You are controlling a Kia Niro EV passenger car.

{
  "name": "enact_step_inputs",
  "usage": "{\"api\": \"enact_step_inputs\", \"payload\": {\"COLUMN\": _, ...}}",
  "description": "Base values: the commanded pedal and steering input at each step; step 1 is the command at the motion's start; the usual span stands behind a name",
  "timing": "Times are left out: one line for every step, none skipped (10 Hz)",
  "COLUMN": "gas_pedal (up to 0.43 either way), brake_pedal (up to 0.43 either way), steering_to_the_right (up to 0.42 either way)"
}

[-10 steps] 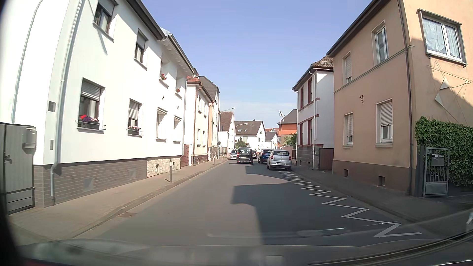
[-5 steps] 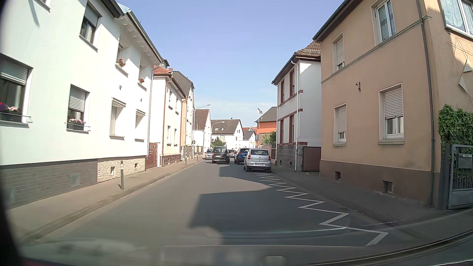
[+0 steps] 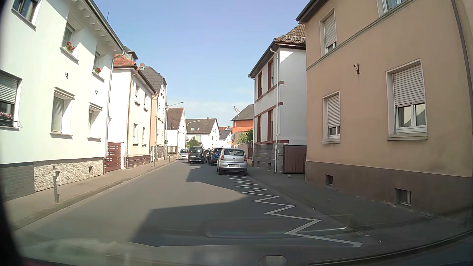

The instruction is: Follow the waypoints while adhering to traffic rules and regulations

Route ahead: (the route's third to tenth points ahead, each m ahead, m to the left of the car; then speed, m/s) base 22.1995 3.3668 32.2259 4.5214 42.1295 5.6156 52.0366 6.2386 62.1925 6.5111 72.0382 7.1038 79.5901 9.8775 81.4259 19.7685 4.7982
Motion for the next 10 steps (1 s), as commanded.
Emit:
{"api": "enact_step_inputs", "payload": {"gas_pedal": 0.000, "brake_pedal": 0.177, "steering_to_the_right": 0.113}}
{"api": "enact_step_inputs", "payload": {"gas_pedal": 0.000, "brake_pedal": 0.183, "steering_to_the_right": 0.091}}
{"api": "enact_step_inputs", "payload": {"gas_pedal": 0.000, "brake_pedal": 0.207, "steering_to_the_right": 0.065}}
{"api": "enact_step_inputs", "payload": {"gas_pedal": 0.000, "brake_pedal": 0.207, "steering_to_the_right": 0.039}}
{"api": "enact_step_inputs", "payload": {"gas_pedal": 0.000, "brake_pedal": 0.213, "steering_to_the_right": 0.015}}
{"api": "enact_step_inputs", "payload": {"gas_pedal": 0.000, "brake_pedal": 0.220, "steering_to_the_right": -0.007}}
{"api": "enact_step_inputs", "payload": {"gas_pedal": 0.000, "brake_pedal": 0.220, "steering_to_the_right": -0.036}}
{"api": "enact_step_inputs", "payload": {"gas_pedal": 0.000, "brake_pedal": 0.226, "steering_to_the_right": -0.067}}
{"api": "enact_step_inputs", "payload": {"gas_pedal": 0.000, "brake_pedal": 0.232, "steering_to_the_right": -0.090}}
{"api": "enact_step_inputs", "payload": {"gas_pedal": 0.000, "brake_pedal": 0.238, "steering_to_the_right": -0.115}}
